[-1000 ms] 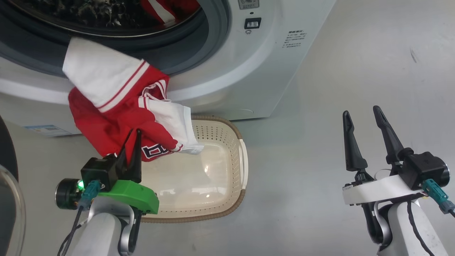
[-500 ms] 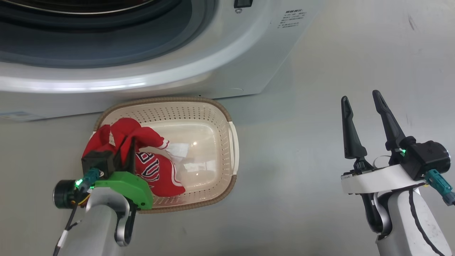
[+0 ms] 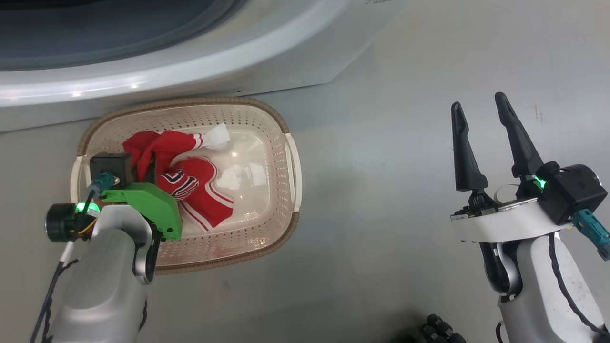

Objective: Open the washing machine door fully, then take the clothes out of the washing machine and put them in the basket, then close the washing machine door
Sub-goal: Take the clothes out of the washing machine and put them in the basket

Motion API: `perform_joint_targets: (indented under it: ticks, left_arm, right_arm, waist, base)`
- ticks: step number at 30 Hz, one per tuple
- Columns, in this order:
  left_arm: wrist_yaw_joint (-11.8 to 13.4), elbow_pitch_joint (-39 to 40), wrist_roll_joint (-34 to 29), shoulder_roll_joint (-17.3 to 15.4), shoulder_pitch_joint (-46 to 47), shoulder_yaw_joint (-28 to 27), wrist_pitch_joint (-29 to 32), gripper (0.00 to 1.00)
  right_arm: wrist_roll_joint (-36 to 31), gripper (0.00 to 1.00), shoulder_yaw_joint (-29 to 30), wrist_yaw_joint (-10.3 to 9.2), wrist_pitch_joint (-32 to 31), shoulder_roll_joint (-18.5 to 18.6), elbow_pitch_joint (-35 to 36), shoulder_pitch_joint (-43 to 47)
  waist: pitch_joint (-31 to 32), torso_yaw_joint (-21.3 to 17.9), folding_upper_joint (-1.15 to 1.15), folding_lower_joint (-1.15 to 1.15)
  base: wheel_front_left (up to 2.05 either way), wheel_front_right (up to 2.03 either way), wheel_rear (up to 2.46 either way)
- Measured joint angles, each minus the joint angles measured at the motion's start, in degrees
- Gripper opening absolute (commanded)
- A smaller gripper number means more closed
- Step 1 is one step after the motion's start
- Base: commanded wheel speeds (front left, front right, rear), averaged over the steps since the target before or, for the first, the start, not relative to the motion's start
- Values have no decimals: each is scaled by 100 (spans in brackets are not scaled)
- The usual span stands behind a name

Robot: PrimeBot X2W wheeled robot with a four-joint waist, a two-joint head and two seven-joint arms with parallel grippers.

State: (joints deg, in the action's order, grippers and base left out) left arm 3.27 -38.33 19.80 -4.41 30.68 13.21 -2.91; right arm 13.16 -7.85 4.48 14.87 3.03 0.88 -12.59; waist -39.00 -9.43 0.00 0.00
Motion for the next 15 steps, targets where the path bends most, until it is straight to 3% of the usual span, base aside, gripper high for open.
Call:
perform_joint_targets:
  ticks: [9,11,12,13,15]
  left_arm:
    - [-62,-789,-12,-93,427,-16,187,0]
    - [-64,-954,1,-79,455,-24,222,50]
    - [-92,-1007,15,-78,465,-25,234,92]
    - [-109,-1065,20,-76,478,-26,232,100]
    - [-107,-1145,20,-75,538,-45,181,100]
  right_arm:
    - [65,100,-41,16,0,-27,-2,-365]
    - [82,100,-37,16,0,-27,-26,-372]
    - [89,100,-37,16,0,-27,-42,-373]
    - [91,100,-37,16,0,-27,-57,-376]
    - [94,100,-33,16,0,-29,-78,-394]
  waist:
    - [-519,-233,0,0]
    - [-575,-287,0,0]
    - [-597,-308,0,0]
    - [-614,-326,0,0]
    - [-634,-347,0,0]
  base:
    - [0,0,0]
    - [0,0,0]
    - [0,0,0]
    - [0,0,0]
    - [0,0,0]
